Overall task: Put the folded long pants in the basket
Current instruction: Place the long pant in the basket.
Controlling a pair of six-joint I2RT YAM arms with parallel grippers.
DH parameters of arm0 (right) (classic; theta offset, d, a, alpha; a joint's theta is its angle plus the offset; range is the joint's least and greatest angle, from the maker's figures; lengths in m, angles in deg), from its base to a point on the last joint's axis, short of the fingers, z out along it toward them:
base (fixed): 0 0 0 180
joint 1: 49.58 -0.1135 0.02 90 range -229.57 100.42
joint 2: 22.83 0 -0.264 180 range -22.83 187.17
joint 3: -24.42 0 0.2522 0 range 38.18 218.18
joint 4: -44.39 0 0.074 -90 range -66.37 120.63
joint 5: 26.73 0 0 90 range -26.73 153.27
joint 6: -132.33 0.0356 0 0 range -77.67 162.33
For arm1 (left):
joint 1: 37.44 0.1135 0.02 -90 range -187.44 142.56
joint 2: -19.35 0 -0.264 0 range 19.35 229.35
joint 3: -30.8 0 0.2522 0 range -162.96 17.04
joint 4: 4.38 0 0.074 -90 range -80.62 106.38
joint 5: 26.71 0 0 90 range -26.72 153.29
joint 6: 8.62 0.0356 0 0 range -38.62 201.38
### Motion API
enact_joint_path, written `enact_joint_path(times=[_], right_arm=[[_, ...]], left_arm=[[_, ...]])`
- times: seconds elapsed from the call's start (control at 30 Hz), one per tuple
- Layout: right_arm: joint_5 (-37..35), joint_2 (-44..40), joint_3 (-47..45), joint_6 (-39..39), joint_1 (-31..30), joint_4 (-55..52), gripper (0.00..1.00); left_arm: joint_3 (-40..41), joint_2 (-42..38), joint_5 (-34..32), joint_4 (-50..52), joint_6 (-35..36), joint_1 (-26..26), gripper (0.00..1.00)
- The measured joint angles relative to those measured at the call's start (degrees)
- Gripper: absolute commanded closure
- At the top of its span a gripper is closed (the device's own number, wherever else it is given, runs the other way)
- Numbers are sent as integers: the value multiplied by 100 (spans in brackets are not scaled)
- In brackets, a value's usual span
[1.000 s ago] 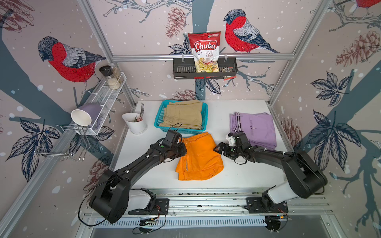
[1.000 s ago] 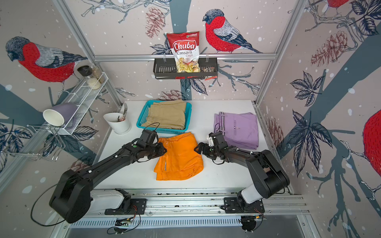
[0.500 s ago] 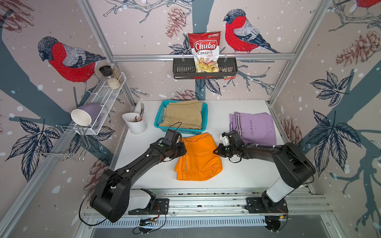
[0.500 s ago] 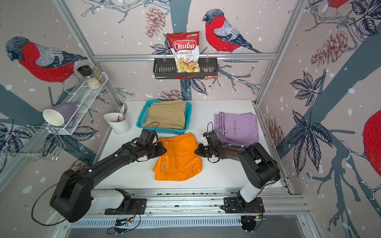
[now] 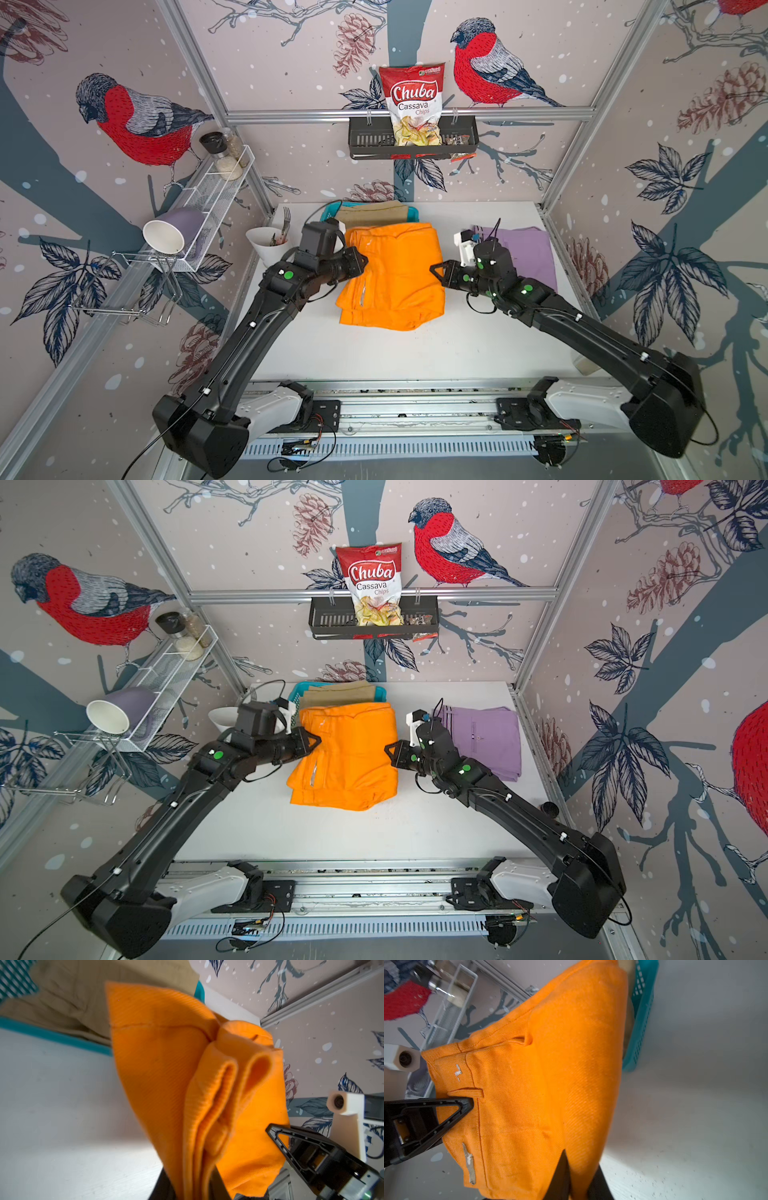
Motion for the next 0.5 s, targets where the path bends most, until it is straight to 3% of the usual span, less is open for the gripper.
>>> enact_joint_path(times=[0.17,0.5], right_arm=[[-247,804,1093,31,-7,-129,100],[-358,3101,3226,-214,586,-229,100]], left_arm=[[-1217,1215,481,402,116,925,100],[-4535,4153,656,1226,304,1231,100]])
